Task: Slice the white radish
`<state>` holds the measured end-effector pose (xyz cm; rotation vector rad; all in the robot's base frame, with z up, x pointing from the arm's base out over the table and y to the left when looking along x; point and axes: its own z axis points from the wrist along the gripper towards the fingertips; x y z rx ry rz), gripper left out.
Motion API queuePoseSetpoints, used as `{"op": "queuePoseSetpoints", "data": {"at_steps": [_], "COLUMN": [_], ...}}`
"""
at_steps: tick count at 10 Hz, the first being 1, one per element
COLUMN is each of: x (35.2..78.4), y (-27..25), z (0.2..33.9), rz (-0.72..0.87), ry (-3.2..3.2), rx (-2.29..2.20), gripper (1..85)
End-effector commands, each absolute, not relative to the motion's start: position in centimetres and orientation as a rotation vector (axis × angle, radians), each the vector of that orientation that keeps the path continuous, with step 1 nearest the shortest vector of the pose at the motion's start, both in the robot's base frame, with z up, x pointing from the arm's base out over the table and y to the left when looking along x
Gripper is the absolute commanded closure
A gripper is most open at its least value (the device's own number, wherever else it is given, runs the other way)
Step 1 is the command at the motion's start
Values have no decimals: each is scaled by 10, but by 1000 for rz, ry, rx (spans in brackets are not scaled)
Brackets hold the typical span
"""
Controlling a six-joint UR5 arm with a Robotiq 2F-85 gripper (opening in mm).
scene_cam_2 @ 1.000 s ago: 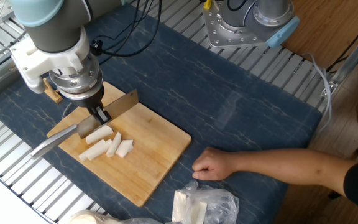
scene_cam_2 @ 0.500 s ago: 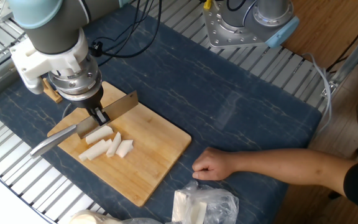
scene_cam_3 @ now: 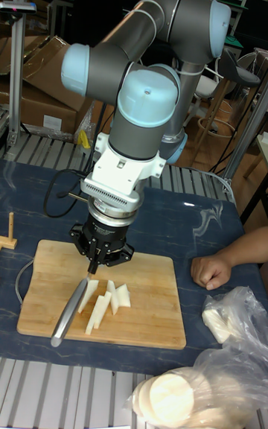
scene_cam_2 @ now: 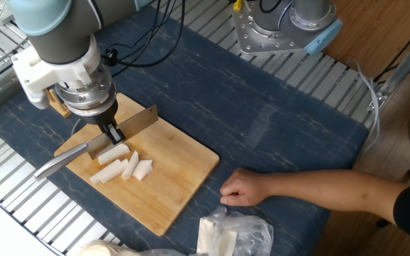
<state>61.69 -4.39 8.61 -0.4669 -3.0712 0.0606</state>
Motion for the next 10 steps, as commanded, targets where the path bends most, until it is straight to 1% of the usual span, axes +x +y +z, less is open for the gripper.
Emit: {"op": "queuePoseSetpoints", "data": {"at_steps": [1, 10], "x": [619, 626], "y": [-41, -39], "z": [86, 79], "rz": [41, 20], "ry": [-3071, -3100], "rx": [-482, -454], "gripper": [847, 847]}}
